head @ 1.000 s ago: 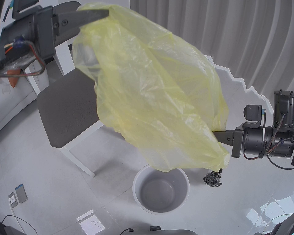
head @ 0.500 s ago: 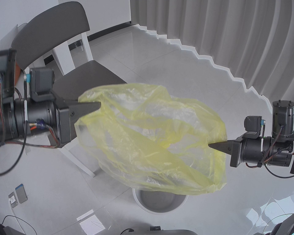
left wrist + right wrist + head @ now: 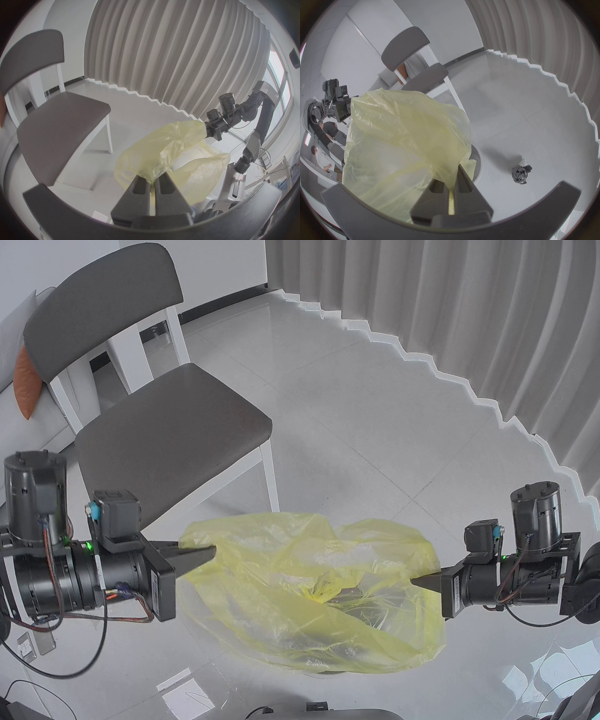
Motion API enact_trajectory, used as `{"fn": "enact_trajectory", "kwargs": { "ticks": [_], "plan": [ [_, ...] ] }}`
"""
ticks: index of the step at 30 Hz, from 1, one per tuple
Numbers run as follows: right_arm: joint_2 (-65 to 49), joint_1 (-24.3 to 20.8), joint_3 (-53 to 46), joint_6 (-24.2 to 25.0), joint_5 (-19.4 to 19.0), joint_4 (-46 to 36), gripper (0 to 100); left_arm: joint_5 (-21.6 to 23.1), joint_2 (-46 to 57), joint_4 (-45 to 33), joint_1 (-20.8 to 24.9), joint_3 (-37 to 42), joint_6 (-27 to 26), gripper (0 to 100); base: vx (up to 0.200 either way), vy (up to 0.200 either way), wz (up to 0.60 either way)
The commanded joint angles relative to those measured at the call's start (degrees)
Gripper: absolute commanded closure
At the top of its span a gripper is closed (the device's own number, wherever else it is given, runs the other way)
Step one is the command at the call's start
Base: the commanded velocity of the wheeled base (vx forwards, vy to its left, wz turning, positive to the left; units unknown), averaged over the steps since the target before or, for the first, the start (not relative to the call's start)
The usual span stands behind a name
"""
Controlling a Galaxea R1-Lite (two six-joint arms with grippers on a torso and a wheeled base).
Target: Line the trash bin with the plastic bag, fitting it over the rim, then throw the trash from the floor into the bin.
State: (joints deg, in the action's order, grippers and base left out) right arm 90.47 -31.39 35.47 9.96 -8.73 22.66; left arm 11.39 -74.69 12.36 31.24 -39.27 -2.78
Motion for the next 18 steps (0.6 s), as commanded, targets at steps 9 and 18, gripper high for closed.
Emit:
{"fn": "enact_trajectory", "kwargs": {
  "ticks": [9,18],
  "plan": [
    [10.61,1.51,-4.01,-0.56,-0.15,4.41,100,-0.75,-10.83,16.64,3.47,11.76,4.71,100,0.000,0.000,0.00],
    [19.05,3.88,-6.21,-0.56,-1.12,14.25,100,-0.66,-19.97,27.01,3.91,14.92,6.47,100,0.000,0.000,0.00]
  ]
}}
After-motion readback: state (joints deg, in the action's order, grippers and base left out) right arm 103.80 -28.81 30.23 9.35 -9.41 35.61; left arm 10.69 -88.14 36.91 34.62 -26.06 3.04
